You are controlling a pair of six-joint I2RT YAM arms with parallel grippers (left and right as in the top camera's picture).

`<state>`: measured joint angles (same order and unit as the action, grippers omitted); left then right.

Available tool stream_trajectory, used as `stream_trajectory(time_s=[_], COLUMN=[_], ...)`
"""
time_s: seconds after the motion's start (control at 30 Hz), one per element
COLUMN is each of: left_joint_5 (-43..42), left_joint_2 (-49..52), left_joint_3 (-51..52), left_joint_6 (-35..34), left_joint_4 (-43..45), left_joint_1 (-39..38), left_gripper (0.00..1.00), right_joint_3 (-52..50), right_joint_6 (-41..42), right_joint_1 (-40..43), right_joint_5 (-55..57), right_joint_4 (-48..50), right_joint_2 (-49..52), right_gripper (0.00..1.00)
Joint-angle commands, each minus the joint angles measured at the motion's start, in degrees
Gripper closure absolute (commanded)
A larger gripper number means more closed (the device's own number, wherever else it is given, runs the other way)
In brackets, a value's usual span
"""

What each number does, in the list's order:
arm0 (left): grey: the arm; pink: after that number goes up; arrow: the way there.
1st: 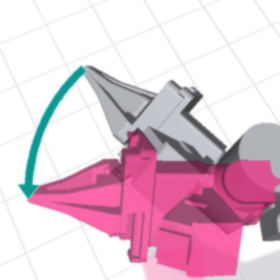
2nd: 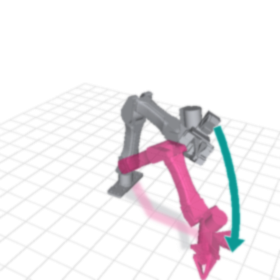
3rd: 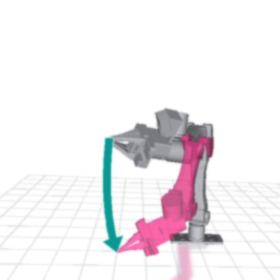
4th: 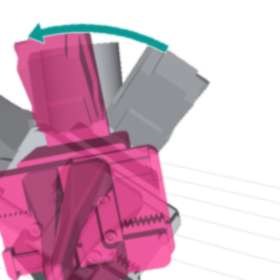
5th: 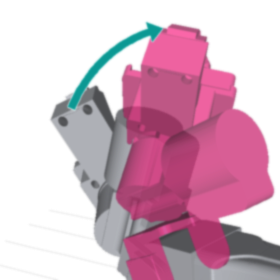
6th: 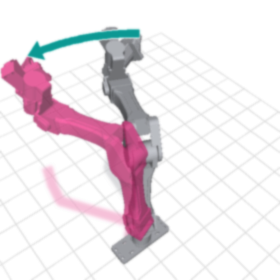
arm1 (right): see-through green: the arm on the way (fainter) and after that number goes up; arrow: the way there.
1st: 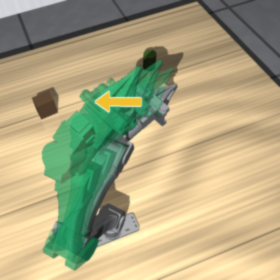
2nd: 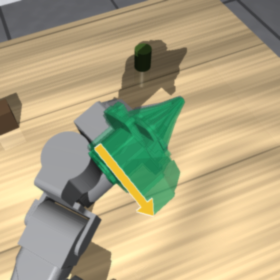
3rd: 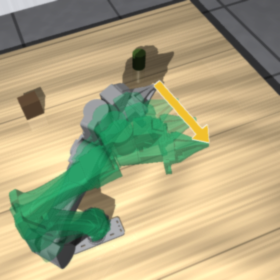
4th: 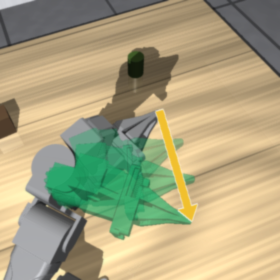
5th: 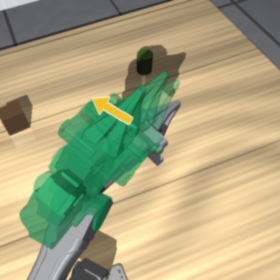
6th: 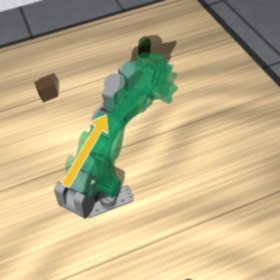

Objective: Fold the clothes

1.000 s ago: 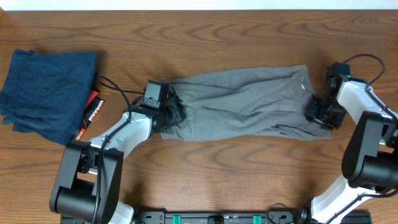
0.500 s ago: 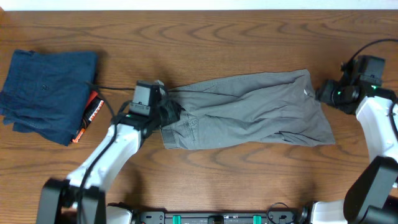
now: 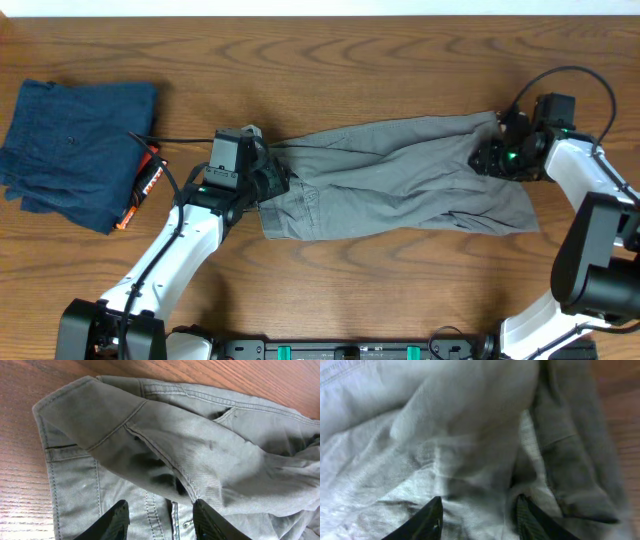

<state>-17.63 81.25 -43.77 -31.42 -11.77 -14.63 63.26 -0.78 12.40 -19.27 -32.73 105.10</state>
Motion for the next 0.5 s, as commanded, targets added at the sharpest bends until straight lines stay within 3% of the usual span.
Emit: stream_trajectory(time_s=[0.0, 0.3, 0.47], left_joint_5=[0.8, 0.7, 0.7], left_joint_2=[0.3, 0.3, 0.3], left_joint_3=[-0.2, -0.2, -0.2], left_joint_6=[0.8, 0.7, 0.7], left_joint_4=[-0.1, -0.2, -1.5], left_joint_1=[0.2, 0.2, 0.2], left_gripper=[0.56, 0.56, 0.56], right_joint_3=[0.2, 0.3, -0.1], right_joint_6=[-0.1, 0.5, 1.0], right_joint_1=[-0.3, 0.5, 0.5], right_joint_5=[-2.3, -1.6, 1.6], right_joint_4=[0.1, -5.8, -11.7], right_joint_2=[-0.9, -10.7, -10.8], right_gripper=[0.53, 0.49, 0.49])
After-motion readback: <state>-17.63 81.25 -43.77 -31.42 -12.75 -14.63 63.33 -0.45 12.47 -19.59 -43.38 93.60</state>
